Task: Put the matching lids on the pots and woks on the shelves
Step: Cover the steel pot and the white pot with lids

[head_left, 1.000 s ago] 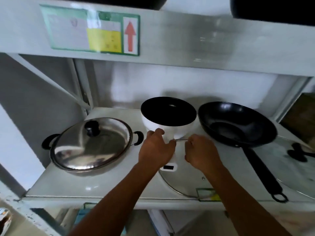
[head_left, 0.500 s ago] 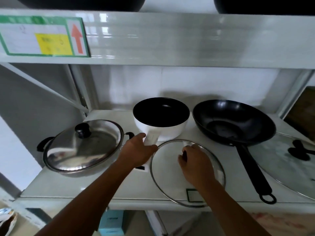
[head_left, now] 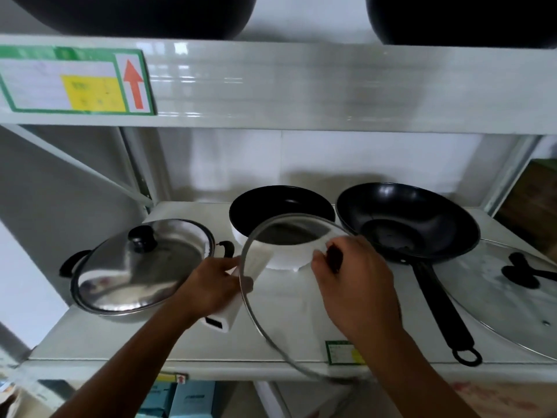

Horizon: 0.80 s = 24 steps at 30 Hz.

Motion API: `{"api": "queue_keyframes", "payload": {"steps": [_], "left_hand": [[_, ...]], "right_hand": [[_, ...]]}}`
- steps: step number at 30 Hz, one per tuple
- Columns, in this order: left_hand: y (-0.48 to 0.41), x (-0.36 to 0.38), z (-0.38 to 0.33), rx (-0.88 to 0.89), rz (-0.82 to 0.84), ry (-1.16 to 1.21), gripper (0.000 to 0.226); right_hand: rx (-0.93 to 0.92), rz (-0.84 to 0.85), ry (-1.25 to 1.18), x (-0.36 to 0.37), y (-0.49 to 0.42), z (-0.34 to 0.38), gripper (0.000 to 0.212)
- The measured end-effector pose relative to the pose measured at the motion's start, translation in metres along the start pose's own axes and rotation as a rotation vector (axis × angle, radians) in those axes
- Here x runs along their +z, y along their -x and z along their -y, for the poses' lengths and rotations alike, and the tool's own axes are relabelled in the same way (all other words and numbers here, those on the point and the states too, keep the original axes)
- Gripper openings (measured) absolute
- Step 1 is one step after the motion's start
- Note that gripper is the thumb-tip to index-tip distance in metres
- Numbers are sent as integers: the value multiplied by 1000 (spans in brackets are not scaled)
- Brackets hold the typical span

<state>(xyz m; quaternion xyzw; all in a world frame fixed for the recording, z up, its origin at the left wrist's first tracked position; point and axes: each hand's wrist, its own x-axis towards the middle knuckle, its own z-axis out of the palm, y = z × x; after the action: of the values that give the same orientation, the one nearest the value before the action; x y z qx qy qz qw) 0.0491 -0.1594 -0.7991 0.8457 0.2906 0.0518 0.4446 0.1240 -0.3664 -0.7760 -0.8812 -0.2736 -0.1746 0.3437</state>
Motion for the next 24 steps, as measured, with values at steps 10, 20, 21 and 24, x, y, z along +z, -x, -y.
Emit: {"api": "queue_keyframes", "payload": {"steps": [10,20,21,24], "left_hand": [[18,17,-10,147,-176,-469,60],[9,19,-11,228,-141,-584,51],[10,18,-10,232,-137,-577,50],[8,17,-7,243,-132,-585,52]], "right_hand": [[-80,-93,117,55,-109,15,27],[-116,22,146,92,-137,6,24],[-128,27,148,95,-138,7,24],[-140,34,155,103,-141,7,22]]}}
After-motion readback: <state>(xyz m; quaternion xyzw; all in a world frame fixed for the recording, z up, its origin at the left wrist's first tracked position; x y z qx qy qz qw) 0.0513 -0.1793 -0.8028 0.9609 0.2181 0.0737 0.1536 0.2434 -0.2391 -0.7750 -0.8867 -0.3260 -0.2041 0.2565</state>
